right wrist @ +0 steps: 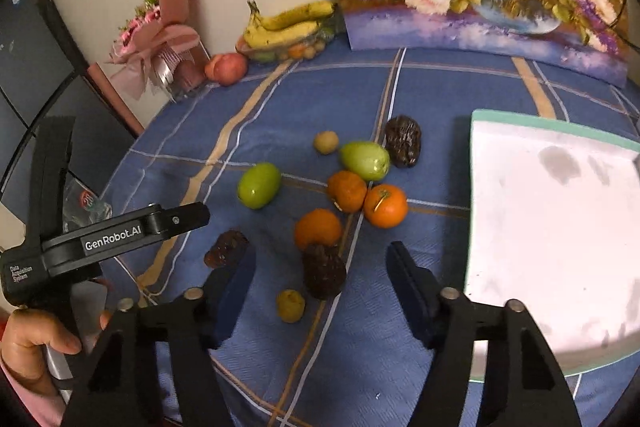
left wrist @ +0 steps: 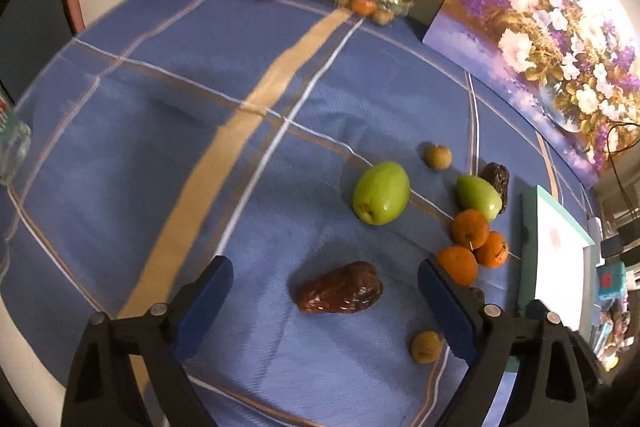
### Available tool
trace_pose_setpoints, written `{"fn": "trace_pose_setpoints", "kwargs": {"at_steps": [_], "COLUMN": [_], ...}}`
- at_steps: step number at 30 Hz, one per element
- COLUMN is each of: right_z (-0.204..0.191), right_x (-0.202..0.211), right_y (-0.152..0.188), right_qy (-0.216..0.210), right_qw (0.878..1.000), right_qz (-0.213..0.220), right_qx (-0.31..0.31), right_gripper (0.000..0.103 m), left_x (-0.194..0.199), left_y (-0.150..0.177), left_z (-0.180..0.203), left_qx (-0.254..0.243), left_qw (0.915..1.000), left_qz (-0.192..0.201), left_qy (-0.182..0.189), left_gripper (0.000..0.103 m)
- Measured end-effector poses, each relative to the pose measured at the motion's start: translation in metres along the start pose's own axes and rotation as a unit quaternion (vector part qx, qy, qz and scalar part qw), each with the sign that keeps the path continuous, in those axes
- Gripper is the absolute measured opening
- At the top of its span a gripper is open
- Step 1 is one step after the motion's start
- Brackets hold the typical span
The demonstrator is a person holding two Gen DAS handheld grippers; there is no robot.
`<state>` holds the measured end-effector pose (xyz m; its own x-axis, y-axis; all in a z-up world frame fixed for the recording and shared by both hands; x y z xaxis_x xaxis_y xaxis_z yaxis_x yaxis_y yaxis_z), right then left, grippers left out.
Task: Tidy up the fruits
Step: 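Grasp the elongated dark date with the left tool while the right tool grasps a round dark date, then carry both held dates over the white tray with both tools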
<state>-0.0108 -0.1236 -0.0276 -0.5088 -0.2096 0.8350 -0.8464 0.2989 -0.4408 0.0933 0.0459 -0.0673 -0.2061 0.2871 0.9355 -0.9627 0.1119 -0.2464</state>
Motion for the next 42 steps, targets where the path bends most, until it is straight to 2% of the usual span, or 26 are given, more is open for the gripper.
{"fn": "trace_pose_setpoints", "kwargs": {"at_steps": [2, 4, 6, 9, 13, 17, 20, 22, 27, 36, 42], "right_z": [-0.001, -0.001, -0.002, -0.003, -0.002, -0.002, -0.001, 0.000, 0.001, 0.003, 0.012], "right_x": [-0.009, -0.019, -0.025, -0.035, -0.046, -0.054, -0.055, -0.055, -0.057, -0.037, -0.016], "right_y": [0.000, 0.002, 0.004, 0.006, 0.008, 0.010, 0.010, 0.011, 0.010, 0.008, 0.003], "right_qy": [0.002, 0.003, 0.002, 0.005, 0.007, 0.009, 0.009, 0.009, 0.007, 0.001, 0.003], "right_qw": [1.000, 1.000, 0.999, 0.999, 0.998, 0.997, 0.997, 0.997, 0.997, 0.999, 1.000], "right_qz": [-0.014, -0.026, -0.036, -0.049, -0.063, -0.071, -0.073, -0.074, -0.076, -0.052, -0.026], "right_qx": [0.001, 0.002, 0.003, 0.008, 0.007, 0.006, 0.006, 0.005, 0.002, 0.001, -0.009], "right_gripper": [0.059, 0.058, 0.050, 0.048, 0.045, 0.044, 0.043, 0.043, 0.035, 0.035, 0.035], "left_x": [-0.007, -0.014, -0.019, -0.026, -0.032, -0.035, -0.038, -0.040, -0.037, -0.005, 0.015], "left_y": [0.001, 0.002, 0.004, 0.006, 0.007, 0.009, 0.011, 0.011, 0.011, 0.008, 0.007], "left_z": [0.003, 0.005, 0.005, 0.006, 0.011, 0.013, 0.014, 0.014, 0.015, 0.023, 0.044], "left_qx": [0.004, 0.006, 0.008, 0.011, 0.007, 0.006, 0.004, 0.001, -0.001, -0.011, -0.032], "left_qw": [0.9999, 0.9997, 0.9994, 0.9988, 0.9983, 0.9979, 0.9976, 0.9975, 0.9980, 0.9997, 0.9994], "left_qz": [-0.011, -0.024, -0.034, -0.046, -0.058, -0.064, -0.069, -0.070, -0.063, -0.019, 0.013], "left_qy": [0.006, 0.007, 0.005, 0.007, 0.003, 0.000, -0.007, -0.013, -0.011, -0.006, 0.004], "left_gripper": [0.094, 0.085, 0.085, 0.083, 0.073, 0.072, 0.062, 0.060, 0.060, 0.059, 0.059]}}
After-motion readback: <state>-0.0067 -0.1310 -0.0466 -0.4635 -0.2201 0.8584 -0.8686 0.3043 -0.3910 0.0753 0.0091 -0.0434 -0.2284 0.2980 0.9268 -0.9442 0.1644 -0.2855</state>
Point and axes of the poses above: each gripper's, at about its wrist camera, not at the fingertips, and x roughly against the way its jaws point, z to its right, y to its underside, the point moved 5 cm from there along -x, roughly the way its jaws point, and after that the axes turned 8 degrees about -z, right-handed, at the moved point
